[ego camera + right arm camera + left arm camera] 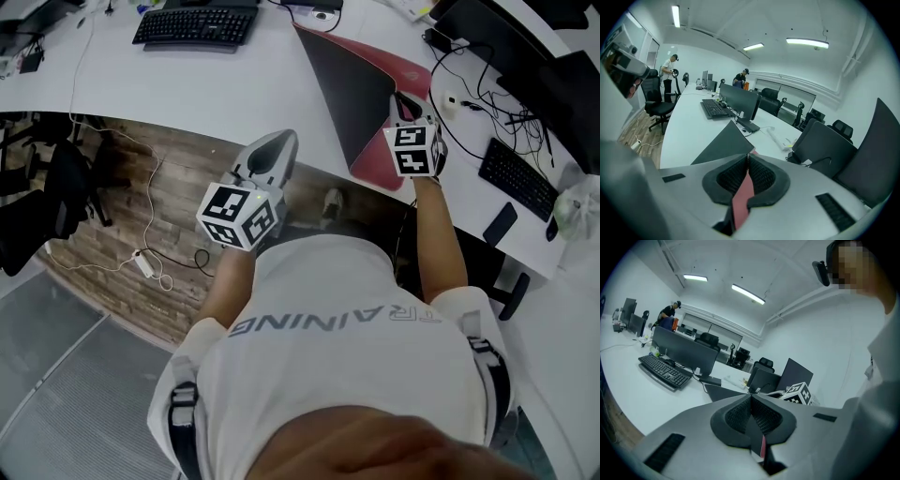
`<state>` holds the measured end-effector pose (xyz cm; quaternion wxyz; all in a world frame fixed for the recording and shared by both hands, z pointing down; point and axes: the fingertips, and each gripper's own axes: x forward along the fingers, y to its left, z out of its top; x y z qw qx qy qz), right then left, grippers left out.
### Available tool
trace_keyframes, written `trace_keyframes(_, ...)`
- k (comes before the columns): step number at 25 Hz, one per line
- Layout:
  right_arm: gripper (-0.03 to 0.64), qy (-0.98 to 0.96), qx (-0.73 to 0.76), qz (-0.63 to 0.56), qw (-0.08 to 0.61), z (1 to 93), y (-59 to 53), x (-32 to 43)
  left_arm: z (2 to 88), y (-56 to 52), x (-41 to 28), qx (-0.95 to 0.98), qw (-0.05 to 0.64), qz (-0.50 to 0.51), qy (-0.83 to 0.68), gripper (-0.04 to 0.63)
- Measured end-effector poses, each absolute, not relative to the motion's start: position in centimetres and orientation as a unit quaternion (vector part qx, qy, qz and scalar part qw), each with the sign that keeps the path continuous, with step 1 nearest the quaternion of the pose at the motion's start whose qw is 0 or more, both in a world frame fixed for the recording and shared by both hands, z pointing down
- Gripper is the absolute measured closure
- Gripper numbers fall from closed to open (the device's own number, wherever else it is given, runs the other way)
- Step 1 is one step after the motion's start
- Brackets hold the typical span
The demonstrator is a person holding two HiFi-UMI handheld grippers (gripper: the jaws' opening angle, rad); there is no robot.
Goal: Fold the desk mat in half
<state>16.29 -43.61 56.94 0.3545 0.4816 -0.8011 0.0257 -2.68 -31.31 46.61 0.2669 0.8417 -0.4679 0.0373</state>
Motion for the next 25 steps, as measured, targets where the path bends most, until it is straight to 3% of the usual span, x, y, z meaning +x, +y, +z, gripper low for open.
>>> trace_keyframes(10, 0.583, -0.776, 0.500, 0.064, 0.379, 59.7, -50.5, 24.2, 46.6, -32.8, -0.2, 0.833, 0.261, 0.040, -0.486, 0.568)
trace_keyframes(25, 0.581, -0.686, 0.495, 0.087, 0.526, 68.9, -58.6, 31.3, 48.1, -34.8, -0.7, 0.808, 0.269, 0.057, -0.521, 0.568)
